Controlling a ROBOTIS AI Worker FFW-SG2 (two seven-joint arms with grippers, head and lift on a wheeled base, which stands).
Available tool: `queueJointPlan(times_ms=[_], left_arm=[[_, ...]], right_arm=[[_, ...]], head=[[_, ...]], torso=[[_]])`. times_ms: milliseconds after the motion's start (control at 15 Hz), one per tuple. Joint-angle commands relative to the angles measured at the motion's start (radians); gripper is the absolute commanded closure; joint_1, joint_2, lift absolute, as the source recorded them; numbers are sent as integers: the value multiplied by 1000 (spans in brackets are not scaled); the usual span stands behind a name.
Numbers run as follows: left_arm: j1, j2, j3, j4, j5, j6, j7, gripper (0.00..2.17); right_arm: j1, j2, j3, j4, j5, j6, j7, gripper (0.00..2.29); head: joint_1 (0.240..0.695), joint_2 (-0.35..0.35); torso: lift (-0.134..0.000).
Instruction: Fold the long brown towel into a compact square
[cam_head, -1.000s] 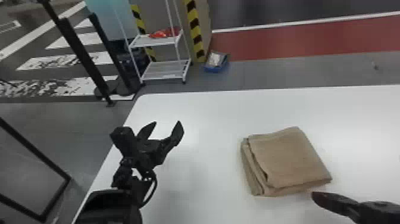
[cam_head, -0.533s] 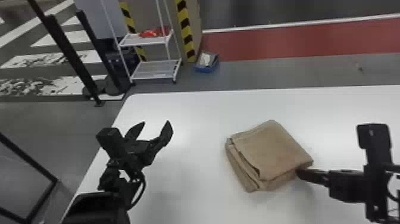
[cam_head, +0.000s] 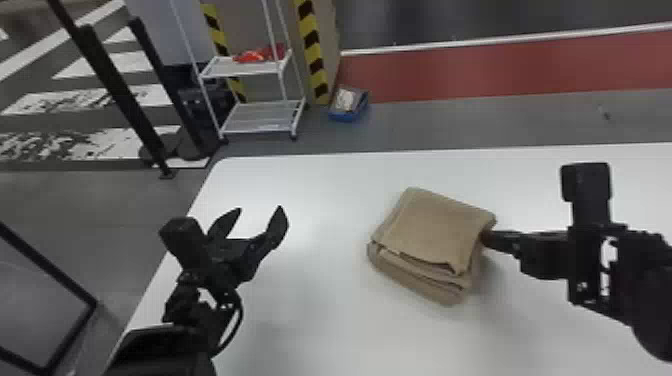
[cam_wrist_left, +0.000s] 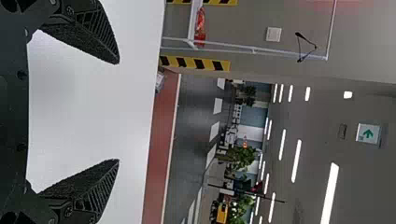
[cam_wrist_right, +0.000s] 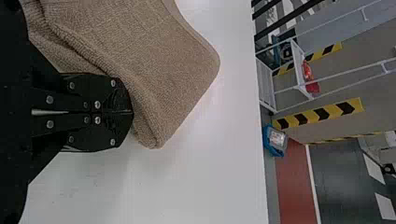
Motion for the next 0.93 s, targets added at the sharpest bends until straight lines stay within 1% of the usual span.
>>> queueJointPlan(times_ms=[0, 267, 600, 733, 800, 867], left_arm=[[1, 0, 0, -2, 0, 0, 0, 140], [3, 0, 0, -2, 0, 0, 0, 140], [4, 0, 3, -2, 0, 0, 0, 140], [4, 0, 3, -2, 0, 0, 0, 140], [4, 2, 5, -2, 0, 0, 0, 140], [6, 2, 8, -2, 0, 0, 0, 140]], right_arm=[[-28, 1, 6, 70, -8, -84, -2, 2017], [-71, 1, 30, 189, -20, -298, -4, 2017], [-108, 1, 59, 264, -23, -381, -13, 2017], [-94, 1, 58, 250, -22, -366, -18, 2017], [-59, 1, 43, 202, -23, -369, -18, 2017], [-28, 1, 26, 153, -22, -351, -35, 2017]], head=[[695, 241], [695, 242], [695, 252], [695, 255], [695, 256], [695, 256]], torso=[[-125], [-125], [-125], [-125], [-125], [-125]])
